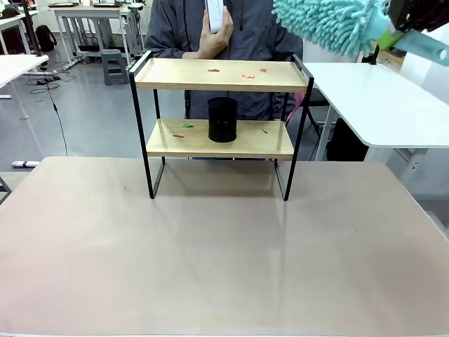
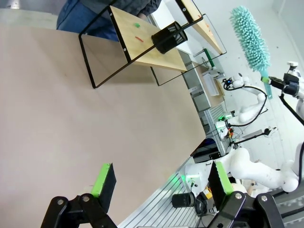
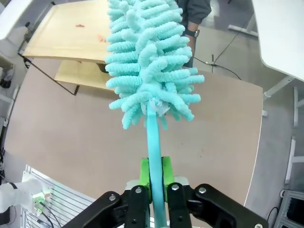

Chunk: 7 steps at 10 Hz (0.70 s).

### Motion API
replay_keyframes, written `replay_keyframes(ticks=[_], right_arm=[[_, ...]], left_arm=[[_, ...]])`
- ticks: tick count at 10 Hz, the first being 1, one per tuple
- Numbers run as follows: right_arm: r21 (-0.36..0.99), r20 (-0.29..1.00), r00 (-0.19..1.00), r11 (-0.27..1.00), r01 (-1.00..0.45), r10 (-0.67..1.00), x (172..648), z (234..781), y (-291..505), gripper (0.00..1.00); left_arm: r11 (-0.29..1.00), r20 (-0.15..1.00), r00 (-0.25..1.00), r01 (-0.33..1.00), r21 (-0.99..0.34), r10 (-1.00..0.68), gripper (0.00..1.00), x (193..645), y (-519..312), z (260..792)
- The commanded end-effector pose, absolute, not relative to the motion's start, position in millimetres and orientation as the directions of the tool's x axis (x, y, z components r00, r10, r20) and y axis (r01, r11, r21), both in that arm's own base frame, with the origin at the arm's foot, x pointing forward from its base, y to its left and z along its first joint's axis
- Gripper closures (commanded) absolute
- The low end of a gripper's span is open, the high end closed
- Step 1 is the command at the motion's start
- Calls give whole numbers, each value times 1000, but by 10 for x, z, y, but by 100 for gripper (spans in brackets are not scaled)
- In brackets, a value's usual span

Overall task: Clean the shelf.
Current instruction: Clean the specific tier of the Shelf with the Duster once objects are removed.

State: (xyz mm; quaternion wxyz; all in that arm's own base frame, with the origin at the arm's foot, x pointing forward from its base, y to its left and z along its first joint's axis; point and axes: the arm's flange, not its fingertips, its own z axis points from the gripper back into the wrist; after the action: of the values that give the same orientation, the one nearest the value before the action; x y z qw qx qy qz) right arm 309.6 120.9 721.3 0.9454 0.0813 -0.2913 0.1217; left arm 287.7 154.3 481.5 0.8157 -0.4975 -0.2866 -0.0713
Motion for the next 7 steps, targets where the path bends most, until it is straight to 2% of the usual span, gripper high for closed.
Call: replay_keyframes(ticks=[1,4,5,7], right_arm=[[106,574,813,975,-195,100,3425,7175,1515,88],[80,518,855,996,-25,-21,3790,6926,1850,88],[85,515,857,996,-5,-39,3830,6873,1925,88],[91,480,877,994,-57,6,3849,6801,2035,88]], left_arm=[[486,558,812,422,-765,172,0,2881,1532,4827],[486,558,812,422,-765,172,0,2881,1532,4827],[486,558,812,422,-765,172,0,2881,1532,4827],[486,558,812,422,-765,172,0,2881,1532,4827]])
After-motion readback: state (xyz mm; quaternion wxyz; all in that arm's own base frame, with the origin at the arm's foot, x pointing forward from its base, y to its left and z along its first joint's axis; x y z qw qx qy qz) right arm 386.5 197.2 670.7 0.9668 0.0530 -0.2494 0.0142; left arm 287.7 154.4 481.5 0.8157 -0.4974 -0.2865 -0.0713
